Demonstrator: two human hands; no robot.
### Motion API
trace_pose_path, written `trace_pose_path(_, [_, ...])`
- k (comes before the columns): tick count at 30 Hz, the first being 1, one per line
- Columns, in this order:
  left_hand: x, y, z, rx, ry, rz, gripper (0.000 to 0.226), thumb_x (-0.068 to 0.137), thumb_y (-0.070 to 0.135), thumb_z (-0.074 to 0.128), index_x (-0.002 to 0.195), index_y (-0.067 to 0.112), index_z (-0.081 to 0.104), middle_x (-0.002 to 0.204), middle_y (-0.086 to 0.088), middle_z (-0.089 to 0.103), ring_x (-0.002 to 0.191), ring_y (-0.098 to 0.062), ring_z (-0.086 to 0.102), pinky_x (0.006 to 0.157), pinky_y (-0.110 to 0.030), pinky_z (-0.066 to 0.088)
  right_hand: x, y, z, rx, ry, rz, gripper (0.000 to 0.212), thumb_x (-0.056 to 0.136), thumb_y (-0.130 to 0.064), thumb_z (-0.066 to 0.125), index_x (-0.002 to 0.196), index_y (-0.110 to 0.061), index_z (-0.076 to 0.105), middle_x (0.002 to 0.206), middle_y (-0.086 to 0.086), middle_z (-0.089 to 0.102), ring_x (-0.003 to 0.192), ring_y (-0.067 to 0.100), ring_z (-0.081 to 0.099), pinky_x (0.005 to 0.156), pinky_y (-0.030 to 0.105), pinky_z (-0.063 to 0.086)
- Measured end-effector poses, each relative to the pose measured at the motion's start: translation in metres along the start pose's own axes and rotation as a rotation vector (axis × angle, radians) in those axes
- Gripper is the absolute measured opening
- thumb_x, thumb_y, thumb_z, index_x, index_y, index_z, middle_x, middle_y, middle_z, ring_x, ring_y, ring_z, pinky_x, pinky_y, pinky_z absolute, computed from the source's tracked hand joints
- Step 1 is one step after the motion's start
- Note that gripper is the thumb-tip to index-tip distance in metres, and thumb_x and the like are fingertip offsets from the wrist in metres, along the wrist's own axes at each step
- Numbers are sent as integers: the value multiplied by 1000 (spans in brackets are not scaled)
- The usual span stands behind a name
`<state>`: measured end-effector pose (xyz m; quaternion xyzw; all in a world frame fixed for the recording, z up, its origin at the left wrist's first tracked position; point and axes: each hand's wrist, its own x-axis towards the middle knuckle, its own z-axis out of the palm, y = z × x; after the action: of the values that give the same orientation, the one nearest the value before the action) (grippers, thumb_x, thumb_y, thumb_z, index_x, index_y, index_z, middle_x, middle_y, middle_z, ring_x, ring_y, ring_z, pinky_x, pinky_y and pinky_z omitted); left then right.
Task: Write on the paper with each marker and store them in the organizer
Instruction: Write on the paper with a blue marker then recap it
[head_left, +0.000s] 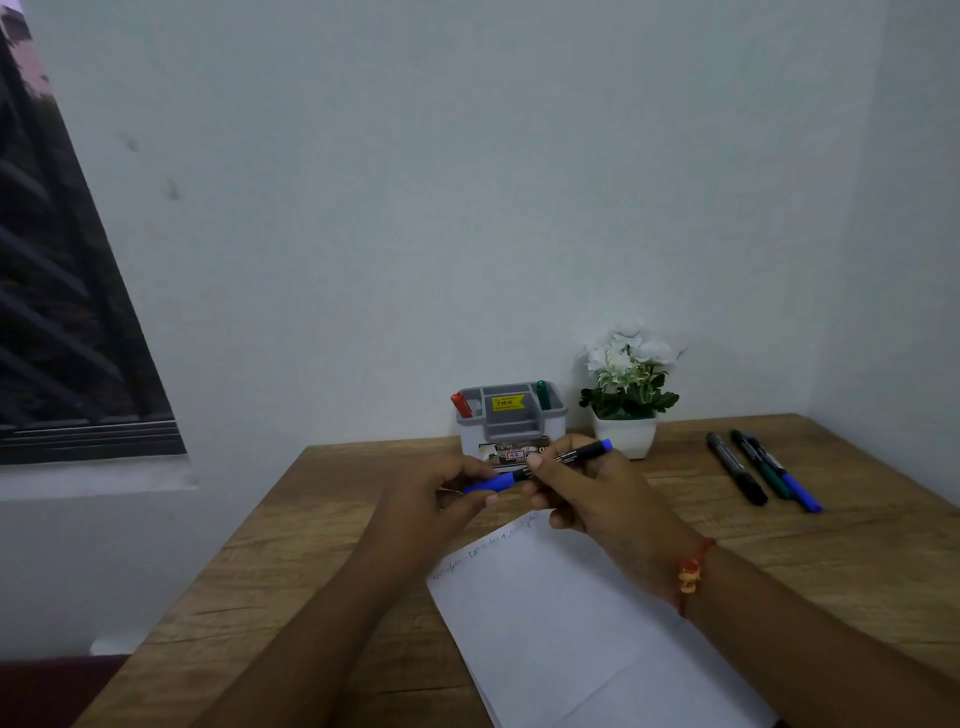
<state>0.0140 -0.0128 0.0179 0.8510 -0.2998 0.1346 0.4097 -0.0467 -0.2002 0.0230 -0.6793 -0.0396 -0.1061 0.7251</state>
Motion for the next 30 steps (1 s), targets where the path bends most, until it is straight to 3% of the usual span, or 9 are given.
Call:
trace_pose_path(4, [-2,3,0,-62,0,-47,24,82,20,75,103,30,73,89,22,67,83,8,60,69,-4,43,3,3,-5,-63,10,-3,16,93,-30,69,87,-15,71,69,2,67,60,7,57,52,21,44])
trace_pose_path(9, [-7,7,-2,-226,-2,-127,22,80,12,76,94,29,76,83,10,74,74,-6,67,75,-25,55,4,6,-8,-79,-46,12,20,92,-33,70,84,-14,71,68,4,59,57,8,48,49,19,40])
trace_pose_path(16, [-10,10,-7,-301,15,-145,21,80,9,76,92,27,76,79,4,74,69,-5,65,65,-15,51,4,4,-3,-35,-96,24,18,89,-29,71,89,-11,68,68,5,59,57,7,49,51,19,41])
trace_pose_path(18, [-10,13,-7,-295,57,-154,20,81,14,76,91,31,75,82,8,74,76,-4,64,67,-15,50,4,3,-1,42,-61,70,28,84,-34,72,96,-8,71,69,2,65,57,5,53,52,18,44])
trace_pose_path(21, [-7,20,-10,-312,263,-138,16,81,19,76,95,28,75,88,9,73,82,-2,64,72,-17,51,7,3,2,141,24,116,39,88,-40,67,106,-6,71,74,2,70,62,5,58,55,20,47])
trace_pose_path(23, [-3,26,-16,-298,435,-111,17,82,18,75,98,24,74,91,10,72,85,-2,64,72,-18,52,7,4,0,28,88,93,35,98,-42,58,100,-9,69,74,3,70,60,5,60,52,21,47])
trace_pose_path(25, [4,31,-22,-261,543,-81,18,85,16,73,102,20,73,95,9,71,88,-4,64,73,-17,53,7,9,-4,-263,107,-9,36,101,-43,52,88,-13,67,73,3,70,60,7,63,52,23,48])
trace_pose_path(28, [22,35,-28,-191,604,-22,19,88,12,68,106,18,69,100,7,67,90,0,63,74,-7,51,6,16,-8,-577,59,-156,38,99,-47,55,78,-16,64,74,6,73,66,14,69,62,30,53])
trace_pose_path(30, [39,34,-31,-135,617,15,21,89,10,67,108,17,66,103,4,66,87,-1,63,75,-7,52,6,20,-9,-725,26,-207,36,97,-52,55,77,-23,62,75,5,73,69,11,69,66,30,54])
